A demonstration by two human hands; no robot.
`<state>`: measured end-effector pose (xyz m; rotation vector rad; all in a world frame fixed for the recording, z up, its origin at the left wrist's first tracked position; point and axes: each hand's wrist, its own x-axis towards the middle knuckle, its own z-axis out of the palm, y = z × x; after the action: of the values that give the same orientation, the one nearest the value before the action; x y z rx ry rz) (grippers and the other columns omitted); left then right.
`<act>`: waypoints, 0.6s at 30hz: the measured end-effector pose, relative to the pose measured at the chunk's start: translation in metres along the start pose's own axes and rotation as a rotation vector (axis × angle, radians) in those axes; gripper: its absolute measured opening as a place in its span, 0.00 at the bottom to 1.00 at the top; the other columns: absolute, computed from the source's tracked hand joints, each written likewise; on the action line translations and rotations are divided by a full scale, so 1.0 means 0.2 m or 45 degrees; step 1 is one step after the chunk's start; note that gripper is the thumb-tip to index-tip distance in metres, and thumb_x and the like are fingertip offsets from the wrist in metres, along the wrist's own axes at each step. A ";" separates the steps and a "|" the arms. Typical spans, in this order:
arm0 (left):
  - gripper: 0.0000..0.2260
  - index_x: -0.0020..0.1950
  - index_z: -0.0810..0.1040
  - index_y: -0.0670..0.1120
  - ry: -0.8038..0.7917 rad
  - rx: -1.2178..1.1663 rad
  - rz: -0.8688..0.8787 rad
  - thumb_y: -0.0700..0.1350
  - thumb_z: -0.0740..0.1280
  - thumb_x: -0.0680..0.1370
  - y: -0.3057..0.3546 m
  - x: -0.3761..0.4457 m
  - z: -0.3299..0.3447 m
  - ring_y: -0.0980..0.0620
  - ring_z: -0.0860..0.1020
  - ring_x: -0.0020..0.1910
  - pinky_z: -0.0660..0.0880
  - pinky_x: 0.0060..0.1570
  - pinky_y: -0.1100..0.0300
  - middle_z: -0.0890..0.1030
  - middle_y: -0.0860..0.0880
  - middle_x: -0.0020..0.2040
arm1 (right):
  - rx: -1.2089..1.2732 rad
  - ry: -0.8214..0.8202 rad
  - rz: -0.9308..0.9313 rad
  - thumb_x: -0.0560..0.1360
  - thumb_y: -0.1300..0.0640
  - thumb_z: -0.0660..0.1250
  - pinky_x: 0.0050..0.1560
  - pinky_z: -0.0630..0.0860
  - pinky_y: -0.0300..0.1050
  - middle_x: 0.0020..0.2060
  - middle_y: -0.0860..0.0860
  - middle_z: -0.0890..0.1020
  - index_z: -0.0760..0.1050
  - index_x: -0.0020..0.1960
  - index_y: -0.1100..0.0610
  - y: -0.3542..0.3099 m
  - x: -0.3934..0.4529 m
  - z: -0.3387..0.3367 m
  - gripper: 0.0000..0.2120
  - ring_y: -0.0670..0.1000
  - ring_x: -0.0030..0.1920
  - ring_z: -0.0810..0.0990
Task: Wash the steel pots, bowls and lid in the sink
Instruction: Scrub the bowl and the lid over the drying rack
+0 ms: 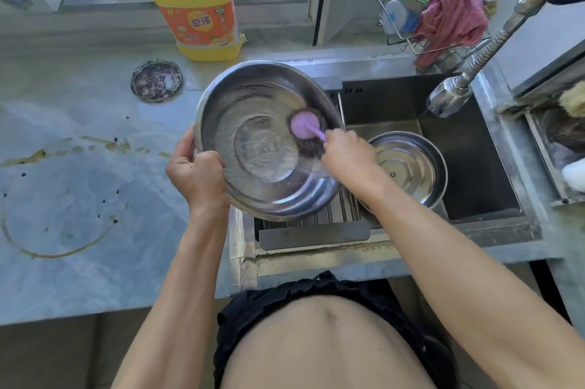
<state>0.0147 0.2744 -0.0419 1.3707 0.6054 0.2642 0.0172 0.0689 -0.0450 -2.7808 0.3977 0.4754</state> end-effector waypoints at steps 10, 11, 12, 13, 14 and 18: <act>0.29 0.57 0.86 0.40 -0.051 -0.149 0.016 0.22 0.56 0.65 -0.05 -0.12 0.12 0.54 0.80 0.42 0.79 0.41 0.60 0.83 0.52 0.42 | 0.208 0.142 -0.305 0.82 0.55 0.57 0.36 0.66 0.47 0.42 0.55 0.78 0.75 0.60 0.52 -0.20 -0.11 -0.04 0.11 0.57 0.40 0.77; 0.30 0.57 0.85 0.41 -0.047 -0.155 0.030 0.22 0.56 0.65 -0.03 -0.12 0.11 0.54 0.81 0.42 0.78 0.40 0.61 0.84 0.52 0.43 | 0.135 0.209 -0.237 0.83 0.57 0.55 0.37 0.67 0.46 0.42 0.54 0.78 0.73 0.63 0.54 -0.17 -0.08 -0.08 0.13 0.57 0.41 0.78; 0.30 0.58 0.85 0.42 -0.031 -0.164 0.038 0.22 0.56 0.66 0.00 -0.11 0.10 0.55 0.82 0.43 0.79 0.41 0.62 0.85 0.52 0.44 | 0.061 0.211 -0.152 0.83 0.58 0.54 0.39 0.67 0.47 0.45 0.55 0.78 0.73 0.65 0.56 -0.11 -0.06 -0.11 0.14 0.59 0.46 0.79; 0.30 0.58 0.85 0.42 0.002 -0.185 0.039 0.23 0.57 0.66 0.02 -0.09 0.09 0.55 0.82 0.44 0.80 0.43 0.61 0.85 0.53 0.45 | -0.017 0.171 -0.076 0.83 0.58 0.54 0.44 0.69 0.49 0.50 0.57 0.79 0.72 0.65 0.57 -0.06 -0.05 -0.13 0.14 0.62 0.52 0.79; 0.29 0.57 0.86 0.44 0.047 -0.219 0.026 0.23 0.57 0.66 0.04 -0.07 0.08 0.56 0.83 0.44 0.80 0.44 0.60 0.86 0.55 0.44 | -0.078 0.101 -0.031 0.82 0.59 0.55 0.48 0.72 0.52 0.55 0.59 0.79 0.73 0.64 0.58 -0.02 -0.06 -0.13 0.14 0.63 0.56 0.79; 0.29 0.49 0.84 0.51 0.146 -0.288 -0.036 0.23 0.57 0.67 0.05 -0.01 0.09 0.59 0.83 0.42 0.79 0.42 0.63 0.86 0.61 0.40 | 0.065 -0.388 -0.178 0.80 0.55 0.59 0.37 0.72 0.45 0.46 0.55 0.80 0.77 0.53 0.55 -0.07 -0.24 0.00 0.09 0.57 0.43 0.79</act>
<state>0.0245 0.2596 -0.0307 1.1342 0.6688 0.3793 -0.0231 0.0916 -0.0245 -2.6062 0.1429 0.8258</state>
